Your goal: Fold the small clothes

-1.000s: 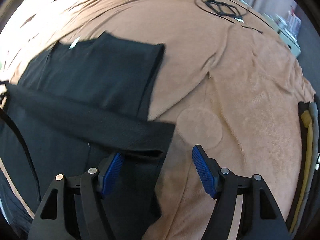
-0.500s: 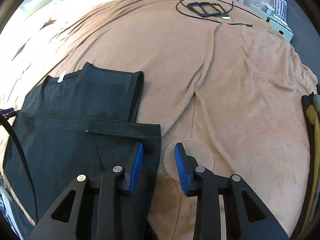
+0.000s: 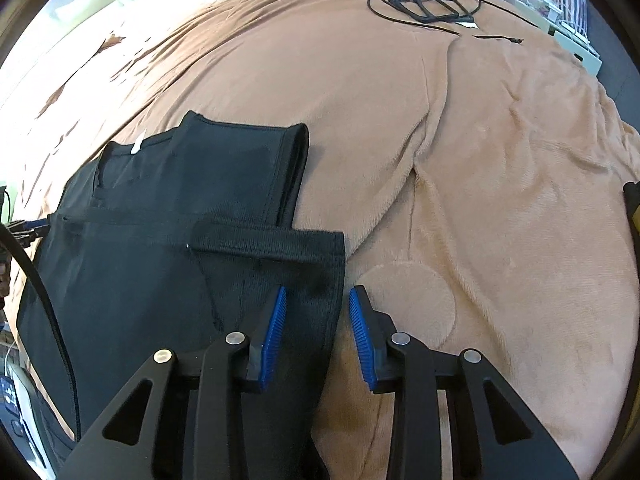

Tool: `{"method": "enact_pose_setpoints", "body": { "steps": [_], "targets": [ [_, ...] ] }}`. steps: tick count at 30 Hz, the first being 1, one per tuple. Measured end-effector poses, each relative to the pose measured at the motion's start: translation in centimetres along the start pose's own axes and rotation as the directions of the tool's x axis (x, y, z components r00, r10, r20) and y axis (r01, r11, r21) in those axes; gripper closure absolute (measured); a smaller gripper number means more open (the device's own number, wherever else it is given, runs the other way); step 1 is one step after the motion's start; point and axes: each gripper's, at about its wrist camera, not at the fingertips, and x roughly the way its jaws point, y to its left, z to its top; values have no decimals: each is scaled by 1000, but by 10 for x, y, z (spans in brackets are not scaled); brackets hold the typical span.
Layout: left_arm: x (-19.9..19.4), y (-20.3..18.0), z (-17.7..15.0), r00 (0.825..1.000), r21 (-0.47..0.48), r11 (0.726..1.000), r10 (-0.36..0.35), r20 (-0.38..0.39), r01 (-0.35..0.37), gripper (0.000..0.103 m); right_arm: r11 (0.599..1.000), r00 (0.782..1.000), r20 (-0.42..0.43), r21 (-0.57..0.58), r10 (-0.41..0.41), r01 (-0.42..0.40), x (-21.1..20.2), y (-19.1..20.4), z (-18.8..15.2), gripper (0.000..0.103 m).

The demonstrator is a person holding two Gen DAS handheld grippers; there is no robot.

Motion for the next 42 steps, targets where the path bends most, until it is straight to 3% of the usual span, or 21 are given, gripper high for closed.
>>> {"method": "enact_pose_setpoints", "body": {
  "steps": [2, 3, 4, 6, 15, 23, 42],
  "targets": [
    [2, -1, 2, 1000, 5, 1000, -4, 11, 4, 72, 1000, 1000, 3, -2, -1, 1, -2, 3, 2, 74],
    [3, -3, 3, 1000, 13, 1000, -6, 19, 6, 77, 1000, 1000, 7, -9, 0, 0, -2, 4, 3, 81],
    [3, -4, 4, 1000, 19, 1000, -6, 23, 6, 89, 1000, 1000, 12, -22, 6, -6, -4, 7, 3, 91],
    [-1, -8, 9, 999, 38, 999, 23, 38, -24, 93, 999, 1000, 23, -35, -2, 3, -6, 9, 3, 99],
    [-32, -7, 22, 990, 56, 996, 64, 127, -72, 95, 993, 994, 110, -110, -18, 30, -44, 23, 6, 103],
    [-52, -6, 38, 976, 35, 995, 87, 198, -96, 95, 995, 987, 154, -86, -40, 54, -59, 24, 20, 103],
    [-21, -2, 88, 973, 42, 990, 122, 197, -132, 95, 995, 988, 122, -40, -91, 97, -16, 15, 67, 103]
  ]
}}
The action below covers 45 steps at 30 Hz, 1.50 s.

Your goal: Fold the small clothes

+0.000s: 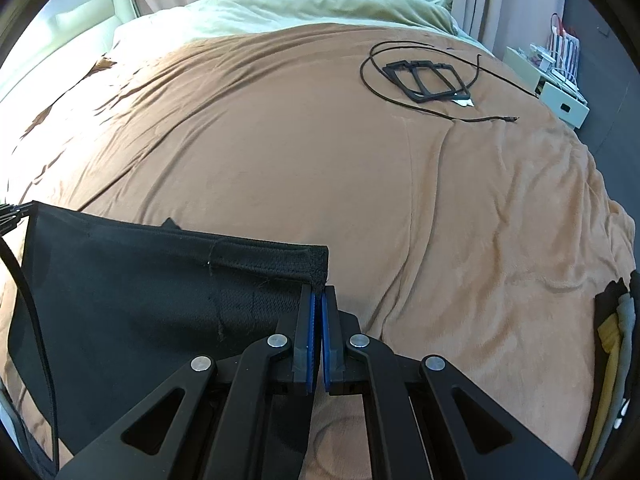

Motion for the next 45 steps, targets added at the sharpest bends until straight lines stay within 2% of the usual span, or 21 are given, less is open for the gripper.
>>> {"method": "enact_pose_setpoints", "body": {
  "steps": [3, 6, 7, 9, 11, 12, 13, 15, 17, 18, 20, 23, 34, 40, 45],
  "targets": [
    [8, -1, 3, 1000, -2, 1000, 8, 0, -8, 95, 1000, 1000, 1, 7, -14, 14, 11, -2, 7, 103],
    [12, -5, 6, 999, 11, 999, 38, 15, -38, 95, 999, 999, 41, 27, -21, 20, 18, -3, 12, 103],
    [14, -7, 7, 999, 22, 999, 44, 9, -44, 92, 999, 999, 40, 46, -30, 28, 22, -3, 13, 103],
    [18, -12, 5, 998, 38, 998, 54, -20, -53, 90, 996, 1000, 2, 80, -26, 25, 31, -4, 13, 101],
    [18, -15, -1, 998, 50, 997, 59, -35, -57, 90, 995, 1000, -20, 92, -23, 25, 35, -3, 8, 95],
    [18, -16, -4, 998, 52, 997, 52, -42, -50, 90, 995, 1000, -23, 94, -14, 16, 35, -4, 8, 82],
    [18, -16, -8, 998, 52, 998, 39, -59, -36, 89, 995, 1000, -23, 95, -3, 6, 34, -3, 6, 63],
    [17, -14, -16, 996, 47, 999, 9, -93, -4, 89, 996, 1000, -10, 84, -9, 10, 28, -2, 1, 41],
    [14, -11, -25, 992, 30, 999, -26, -122, 29, 87, 998, 1000, 1, 63, -23, 23, 20, 0, -6, 40],
    [11, -10, -28, 991, 23, 999, -38, -129, 42, 85, 998, 1000, -9, 59, -3, 4, 17, 2, -10, 40],
    [3, -7, -36, 989, 7, 998, -63, -133, 64, 75, 999, 1000, -11, 44, 20, -20, 7, 6, -17, 40],
    [-12, -5, -50, 989, -8, 997, -77, -130, 76, 67, 1000, 1000, -15, 7, 17, -16, -9, 11, -30, 40],
    [-54, -17, -113, 983, -22, 996, -84, -163, 82, 66, 998, 997, -39, 30, 64, -63, -45, 10, -78, 40],
    [-59, -15, -150, 979, -65, 995, -92, -184, 81, 66, 994, 994, -43, 27, 104, -103, -66, 15, -107, 40],
    [-63, -19, -174, 975, -86, 993, -96, -198, 80, 66, 995, 993, -54, 23, 103, -102, -76, 18, -130, 40]
  ]
}}
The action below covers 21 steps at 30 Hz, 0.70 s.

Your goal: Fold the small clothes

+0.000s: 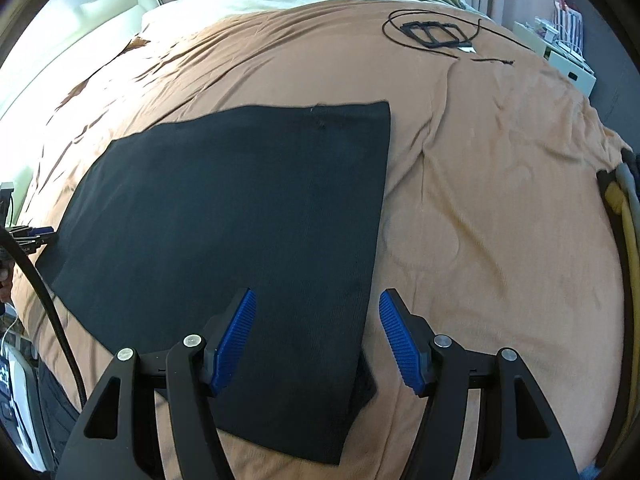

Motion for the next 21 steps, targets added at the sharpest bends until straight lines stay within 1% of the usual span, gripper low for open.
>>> {"method": "enact_pose_setpoints", "body": {
  "steps": [8, 9, 13, 18, 21],
  "targets": [
    [-3, 3, -31, 1000, -26, 1000, -2, -7, 2, 66, 1000, 999, -31, 5, -26, 27, -6, 7, -28, 40],
    [-5, 4, -36, 1000, -29, 1000, -5, -7, 5, 66, 999, 999, -36, -2, -35, 35, -7, 8, -32, 40],
    [-8, 9, -49, 1000, -35, 999, 2, -1, -2, 59, 997, 996, -50, -15, -77, 77, -13, 13, -48, 40],
    [-13, 12, -63, 1000, -30, 1000, -2, 6, 2, 59, 988, 986, -68, -11, -152, 151, -24, 9, -67, 40],
    [-20, 11, -68, 1000, -23, 1000, 10, 12, -9, 59, 985, 984, -65, 15, -168, 169, -34, 6, -76, 40]
  ]
}}
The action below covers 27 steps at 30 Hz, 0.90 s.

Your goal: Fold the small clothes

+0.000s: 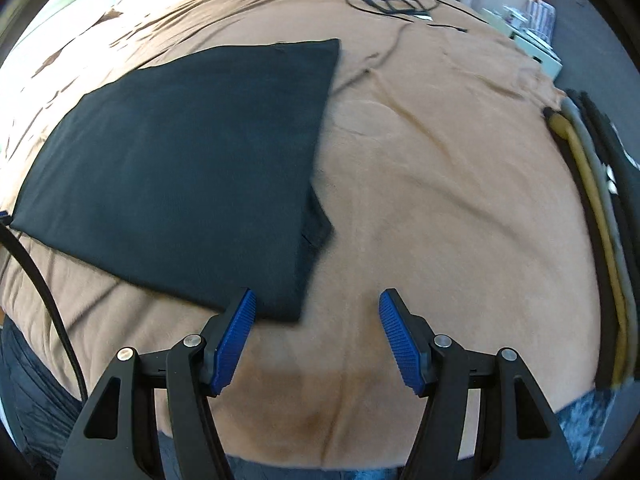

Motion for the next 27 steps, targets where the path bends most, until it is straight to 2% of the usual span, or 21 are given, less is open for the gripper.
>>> {"method": "enact_pose_setpoints", "body": {
  "steps": [4, 12, 13, 17, 21, 27],
  "targets": [
    [-12, 5, -8, 1000, -32, 999, 19, 20, -18, 59, 998, 999, 34, 47, 33, -35, -16, -5, -12, 40],
    [-27, 8, -18, 993, -155, 983, -91, 70, 101, 59, 962, 970, 109, 144, 216, -230, -38, -7, -34, 40],
    [-29, 7, -20, 991, -173, 978, -108, 74, 120, 59, 951, 962, 114, 164, 247, -263, -38, -10, -36, 40],
    [-27, 9, -21, 982, -251, 951, -166, 88, 183, 59, 924, 948, 131, 221, 289, -312, -34, -22, -40, 40],
    [-20, 10, -22, 973, -295, 927, -217, 78, 231, 59, 886, 929, 145, 282, 341, -369, -29, -29, -47, 46],
    [-6, 12, -23, 950, -374, 876, -305, 62, 305, 59, 835, 911, 147, 365, 386, -412, -5, -38, -45, 46]
  ]
}}
